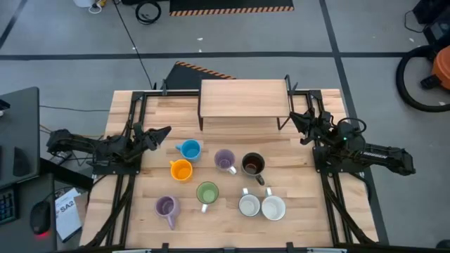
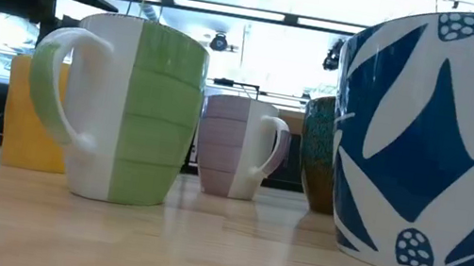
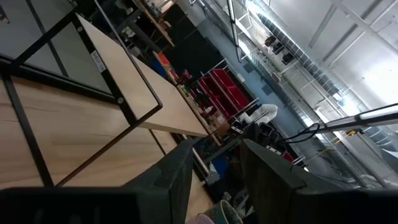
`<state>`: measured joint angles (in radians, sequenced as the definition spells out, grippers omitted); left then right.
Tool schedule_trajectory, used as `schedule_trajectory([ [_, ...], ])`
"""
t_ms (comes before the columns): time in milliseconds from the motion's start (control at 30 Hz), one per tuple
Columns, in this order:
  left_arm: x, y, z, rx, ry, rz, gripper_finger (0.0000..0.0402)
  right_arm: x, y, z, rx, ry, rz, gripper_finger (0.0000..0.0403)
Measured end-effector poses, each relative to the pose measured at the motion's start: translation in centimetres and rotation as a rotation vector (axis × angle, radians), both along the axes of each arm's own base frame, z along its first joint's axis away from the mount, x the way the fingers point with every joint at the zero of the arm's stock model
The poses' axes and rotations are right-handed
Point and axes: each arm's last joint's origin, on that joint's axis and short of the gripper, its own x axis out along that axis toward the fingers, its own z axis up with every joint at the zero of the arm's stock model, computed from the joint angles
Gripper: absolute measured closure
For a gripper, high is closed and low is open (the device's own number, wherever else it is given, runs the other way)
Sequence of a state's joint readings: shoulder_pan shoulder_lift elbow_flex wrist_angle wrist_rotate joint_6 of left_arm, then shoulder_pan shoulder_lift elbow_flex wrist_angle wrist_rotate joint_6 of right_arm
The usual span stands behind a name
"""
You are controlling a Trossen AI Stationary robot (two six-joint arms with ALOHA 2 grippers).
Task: Place coffee mugs
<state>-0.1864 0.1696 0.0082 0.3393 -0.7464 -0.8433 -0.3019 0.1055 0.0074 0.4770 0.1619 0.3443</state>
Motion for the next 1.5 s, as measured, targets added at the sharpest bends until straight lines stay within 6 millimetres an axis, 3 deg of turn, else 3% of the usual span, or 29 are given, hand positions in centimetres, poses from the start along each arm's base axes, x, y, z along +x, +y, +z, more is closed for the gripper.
schedule_trajectory([
  [1200,0.0,0.0,-0.01,0.0,0.0,0.001,0.026,0.0,0.0,0.0,0.0,0.0,0.0,0.0365],
  [1500,-0.24,0.3,0.16,-0.145,-0.106,0.1,0.026,0.0,0.0,0.0,0.0,0.0,0.0,0.0365],
])
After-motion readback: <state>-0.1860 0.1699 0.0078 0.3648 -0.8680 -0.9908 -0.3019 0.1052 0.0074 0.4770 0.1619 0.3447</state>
